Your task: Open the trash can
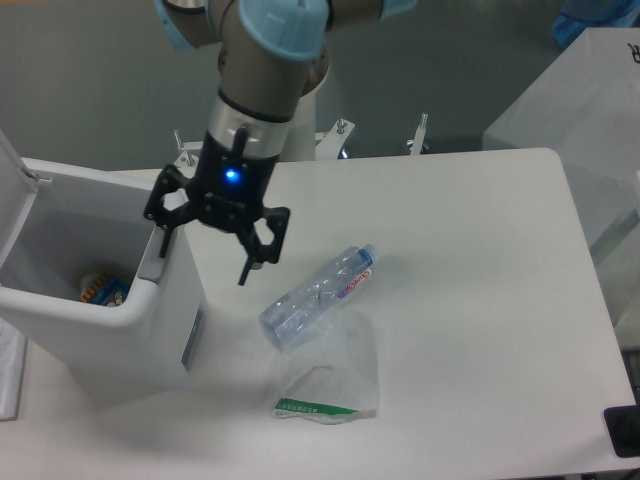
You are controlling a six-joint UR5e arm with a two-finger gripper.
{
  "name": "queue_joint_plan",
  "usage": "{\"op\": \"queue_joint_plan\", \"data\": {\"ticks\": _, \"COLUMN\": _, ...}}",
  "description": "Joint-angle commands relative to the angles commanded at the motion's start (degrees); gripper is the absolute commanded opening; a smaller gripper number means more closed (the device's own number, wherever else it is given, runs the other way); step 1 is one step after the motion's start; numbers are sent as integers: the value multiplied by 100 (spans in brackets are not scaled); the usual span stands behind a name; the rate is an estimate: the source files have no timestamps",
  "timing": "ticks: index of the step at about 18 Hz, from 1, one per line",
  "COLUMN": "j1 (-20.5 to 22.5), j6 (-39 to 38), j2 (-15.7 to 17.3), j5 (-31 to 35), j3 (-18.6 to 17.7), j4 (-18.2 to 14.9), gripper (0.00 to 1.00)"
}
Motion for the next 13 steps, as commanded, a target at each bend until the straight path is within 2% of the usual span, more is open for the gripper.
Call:
{"op": "queue_joint_plan", "data": {"ticks": 2, "j1": 299, "j6": 105, "j2": -88, "j5": 9, "j3": 123, "j4": 0, "gripper": 100}}
{"op": "queue_joint_plan", "data": {"ticks": 4, "j1": 519, "j6": 429, "j2": -324, "j5": 35, "j3": 176, "j4": 9, "gripper": 100}}
{"op": "queue_joint_plan", "data": {"ticks": 9, "j1": 924, "j6": 1774, "j2": -685, "j5": 79, "j3": 176, "j4": 26, "gripper": 100}}
{"op": "queue_joint_plan", "data": {"ticks": 13, "j1": 1152, "j6": 2276, "j2": -966, "j5": 509, "j3": 211, "j4": 26, "gripper": 100}}
